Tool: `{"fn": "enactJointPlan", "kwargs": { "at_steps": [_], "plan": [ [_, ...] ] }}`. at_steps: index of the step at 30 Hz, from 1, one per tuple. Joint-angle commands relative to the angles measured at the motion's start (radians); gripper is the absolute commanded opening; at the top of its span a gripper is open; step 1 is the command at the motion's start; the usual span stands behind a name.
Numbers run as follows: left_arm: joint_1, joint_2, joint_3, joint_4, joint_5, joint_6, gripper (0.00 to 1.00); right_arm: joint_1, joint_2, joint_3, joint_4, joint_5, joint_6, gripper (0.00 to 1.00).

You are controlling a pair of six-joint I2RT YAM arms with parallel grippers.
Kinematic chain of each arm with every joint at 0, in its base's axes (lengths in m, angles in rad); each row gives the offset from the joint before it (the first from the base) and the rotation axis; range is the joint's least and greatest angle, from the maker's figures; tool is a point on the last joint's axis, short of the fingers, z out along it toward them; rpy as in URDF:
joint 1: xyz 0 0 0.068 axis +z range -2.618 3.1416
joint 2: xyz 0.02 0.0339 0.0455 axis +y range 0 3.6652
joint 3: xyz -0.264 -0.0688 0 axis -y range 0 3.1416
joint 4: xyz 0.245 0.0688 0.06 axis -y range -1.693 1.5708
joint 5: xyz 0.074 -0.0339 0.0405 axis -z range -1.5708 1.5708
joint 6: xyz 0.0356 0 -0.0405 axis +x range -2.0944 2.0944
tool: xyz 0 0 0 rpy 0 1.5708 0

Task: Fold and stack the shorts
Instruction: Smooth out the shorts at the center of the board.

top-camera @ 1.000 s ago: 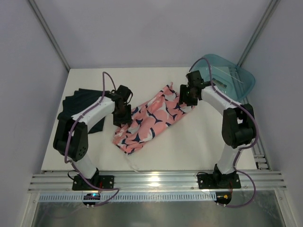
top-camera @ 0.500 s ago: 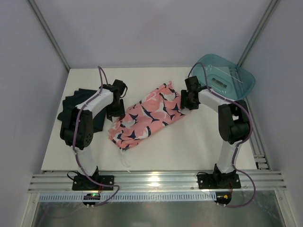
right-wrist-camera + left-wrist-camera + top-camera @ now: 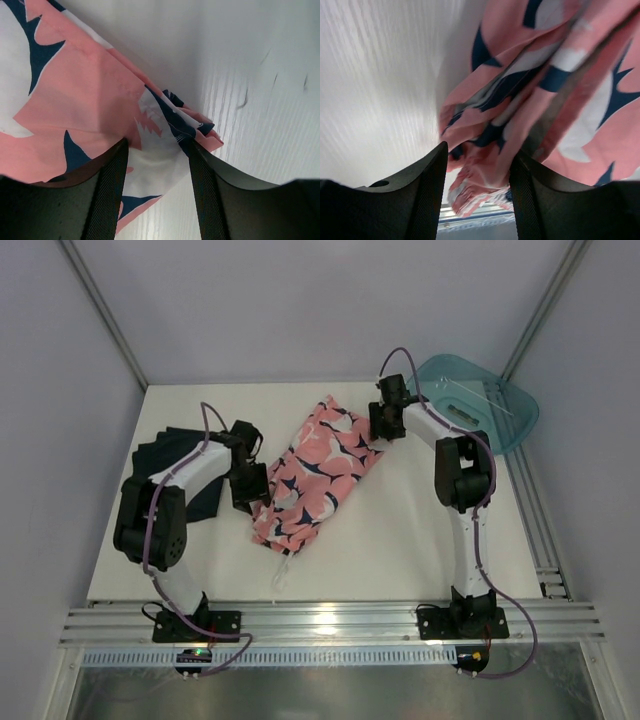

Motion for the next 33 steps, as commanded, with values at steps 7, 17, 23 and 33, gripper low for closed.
{"fn": "enactJointPlan", "kwargs": {
  "at_steps": [7,17,23,33],
  "plan": [
    [-0.008,-0.227,0.018,-0.03,-0.052,-0.083,0.53,-0.019,-0.009,0.274,-0.119,-0.084,-0.083,0.55],
    [-0.015,-0.199,-0.028,0.087,0.1,-0.061,0.51,0.145,-0.469,-0.22,0.002,-0.345,0.079,0.56],
    [-0.015,-0.117,-0.146,0.174,0.086,-0.09,0.47,0.305,-0.665,-0.611,0.389,-0.523,0.32,0.56],
    [-0.015,-0.102,-0.224,0.214,0.082,-0.095,0.48,0.469,-0.569,-0.881,0.605,-0.518,0.41,0.55]
  ]
}}
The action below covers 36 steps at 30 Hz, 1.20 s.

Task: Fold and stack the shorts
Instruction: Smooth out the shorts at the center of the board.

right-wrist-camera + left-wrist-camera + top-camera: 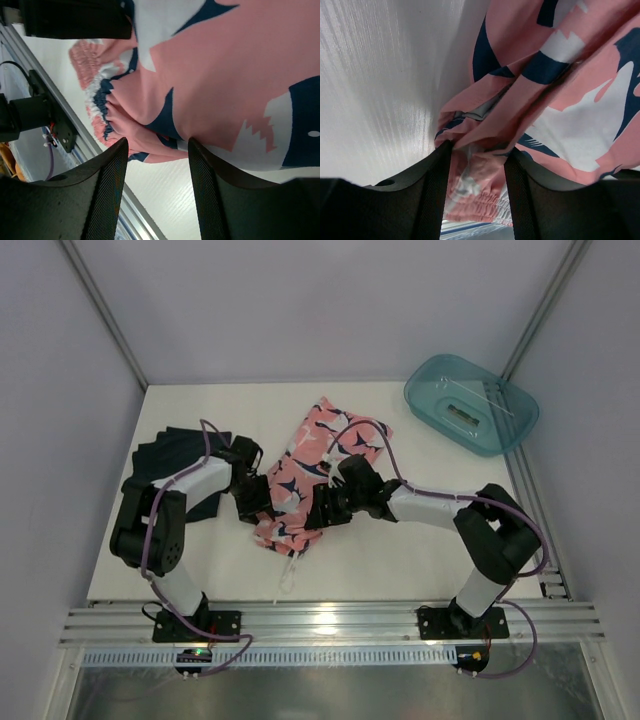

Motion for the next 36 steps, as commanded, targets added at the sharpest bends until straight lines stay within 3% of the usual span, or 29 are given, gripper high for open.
{"fn": "enactJointPlan", "kwargs": {
  "at_steps": [1,6,13,19,25,32,36],
  "plan": [
    [-0.003,-0.042,-0.013,0.039,0.005,-0.011,0.48,0.007,0.039,-0.023,0.09,0.041,0.037,0.55],
    [-0.003,-0.079,0.033,-0.033,-0.032,0.003,0.5,-0.009,0.037,-0.002,-0.06,0.158,-0.007,0.55],
    [-0.024,-0.199,0.001,-0.03,0.108,-0.023,0.53,-0.045,-0.019,-0.031,-0.192,0.256,-0.055,0.54],
    [-0.086,-0.212,0.122,-0.083,-0.057,0.039,0.54,-0.088,-0.117,-0.023,-0.255,0.308,-0.085,0.54],
    [0.0,-0.037,0.38,-0.171,-0.084,0.102,0.53,0.028,-0.179,0.075,-0.172,0.269,-0.052,0.54],
    [0.091,-0.017,0.342,-0.159,-0.069,0.081,0.53,0.194,0.01,0.248,-0.091,0.264,-0.015,0.53],
    [0.095,-0.036,0.306,-0.136,-0.02,0.082,0.53,0.231,0.105,0.236,-0.072,0.253,-0.002,0.52]
  ]
}}
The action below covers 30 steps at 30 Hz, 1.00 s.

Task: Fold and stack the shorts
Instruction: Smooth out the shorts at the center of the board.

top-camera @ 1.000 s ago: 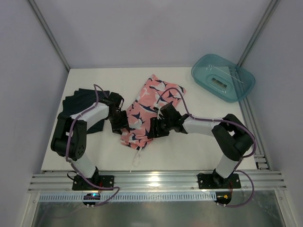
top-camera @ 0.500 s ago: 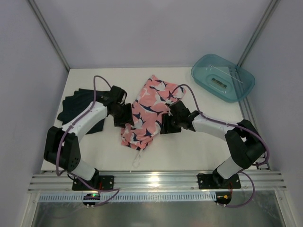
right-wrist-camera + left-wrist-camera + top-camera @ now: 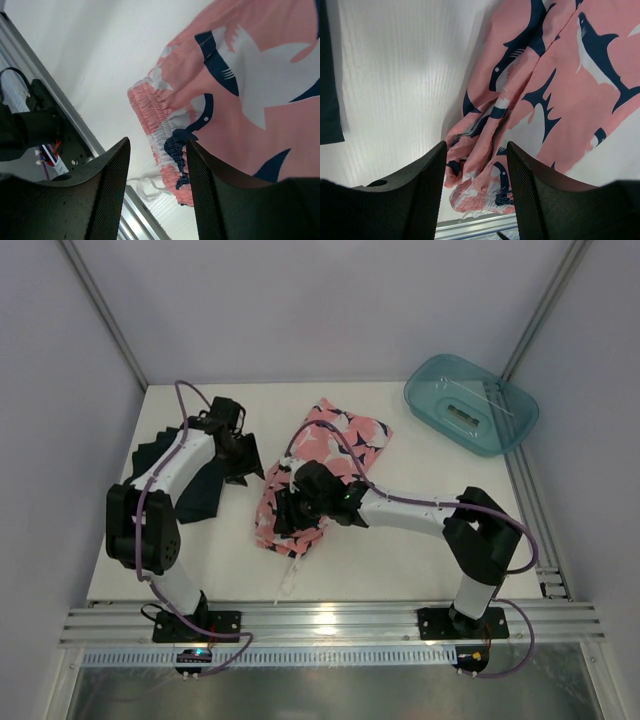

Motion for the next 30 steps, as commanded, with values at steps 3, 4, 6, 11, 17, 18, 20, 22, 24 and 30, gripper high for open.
{"fn": "enactJointPlan", "kwargs": {
  "at_steps": [3,4,6,11,17,18,20,22,24,30],
  "plan": [
    [-0.008,-0.059,-0.106,0.091,0.151,-0.013,0.53,0.014,0.048,-0.086,0.036,0.026,0.012,0.52],
    [-0.016,-0.069,-0.141,0.123,0.155,-0.017,0.54,0.014,0.031,-0.107,0.029,0.04,-0.003,0.52],
    [-0.031,-0.076,-0.224,0.175,0.168,-0.025,0.55,0.014,0.008,-0.155,-0.019,0.08,-0.022,0.52],
    [-0.04,-0.081,-0.295,0.263,0.228,-0.049,0.55,0.014,-0.124,-0.256,-0.111,0.126,-0.066,0.52],
    [-0.126,-0.101,-0.25,0.297,0.242,-0.043,0.55,0.014,-0.306,-0.31,-0.236,0.18,-0.104,0.53],
    [-0.131,-0.096,-0.241,0.298,0.242,-0.048,0.55,0.014,-0.351,-0.301,-0.255,0.186,-0.117,0.53],
    [-0.134,-0.087,-0.223,0.315,0.235,-0.063,0.55,0.014,-0.382,-0.26,-0.292,0.186,-0.126,0.53],
    [-0.134,-0.061,-0.207,0.323,0.242,-0.065,0.54,0.014,-0.4,-0.223,-0.292,0.178,-0.128,0.53],
    [-0.134,-0.026,-0.184,0.343,0.251,-0.06,0.54,0.014,-0.384,-0.18,-0.263,0.166,-0.106,0.53],
    [-0.125,0.08,-0.123,0.283,0.172,-0.034,0.42,0.055,-0.189,-0.112,-0.112,0.172,-0.046,0.34]
  ]
}}
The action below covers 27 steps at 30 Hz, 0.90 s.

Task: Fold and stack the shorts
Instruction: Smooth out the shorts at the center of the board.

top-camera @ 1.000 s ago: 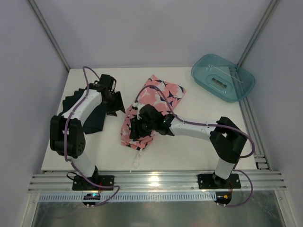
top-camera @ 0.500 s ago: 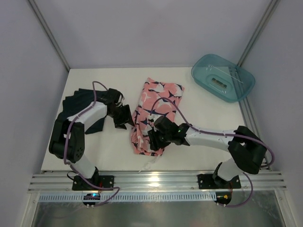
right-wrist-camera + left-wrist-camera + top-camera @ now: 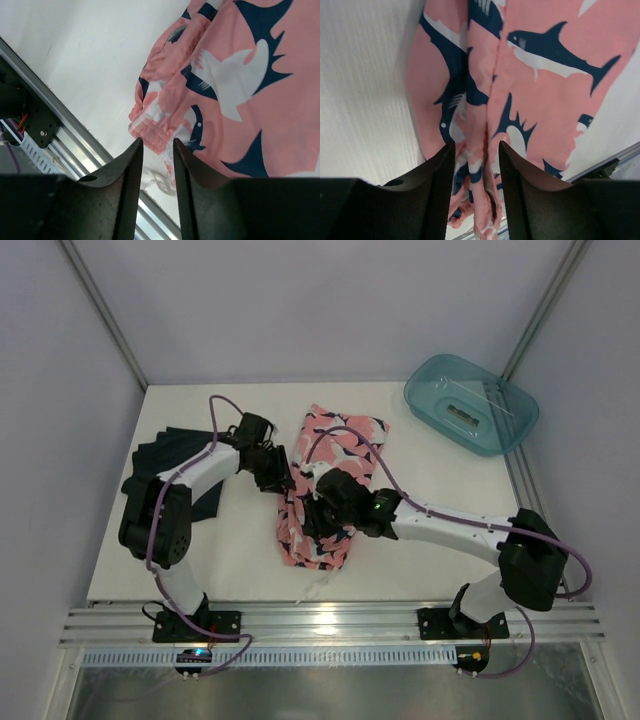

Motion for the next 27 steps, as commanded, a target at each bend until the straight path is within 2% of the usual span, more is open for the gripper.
{"fn": "enactJointPlan", "kwargs": {
  "at_steps": [1,5,8,11,15,20,23,27],
  "plan": [
    [0.016,0.071,0.043,-0.026,-0.068,0.022,0.4,0.034,0.132,0.061,0.09,0.037,0.034,0.31],
    [0.019,0.105,0.06,-0.077,-0.165,0.027,0.33,0.069,0.294,0.107,0.128,0.057,0.058,0.27],
    [0.017,0.105,0.06,-0.102,-0.216,0.02,0.31,0.082,0.347,0.115,0.142,0.058,0.072,0.26],
    [0.017,0.102,0.068,-0.111,-0.216,0.019,0.3,0.085,0.367,0.095,0.15,0.126,0.08,0.25],
    [0.017,0.062,0.077,-0.123,-0.23,0.02,0.32,0.085,0.295,0.078,0.127,0.165,0.057,0.25],
    [-0.007,-0.045,0.078,-0.148,-0.23,0.031,0.34,0.085,0.187,0.144,-0.034,0.158,0.02,0.27],
    [-0.043,-0.125,0.034,-0.136,-0.167,0.016,0.33,0.085,0.098,0.127,-0.088,0.152,0.037,0.27],
    [-0.09,-0.213,-0.099,-0.016,-0.052,-0.035,0.31,0.085,0.039,0.064,-0.117,0.144,0.061,0.27]
  ]
}}
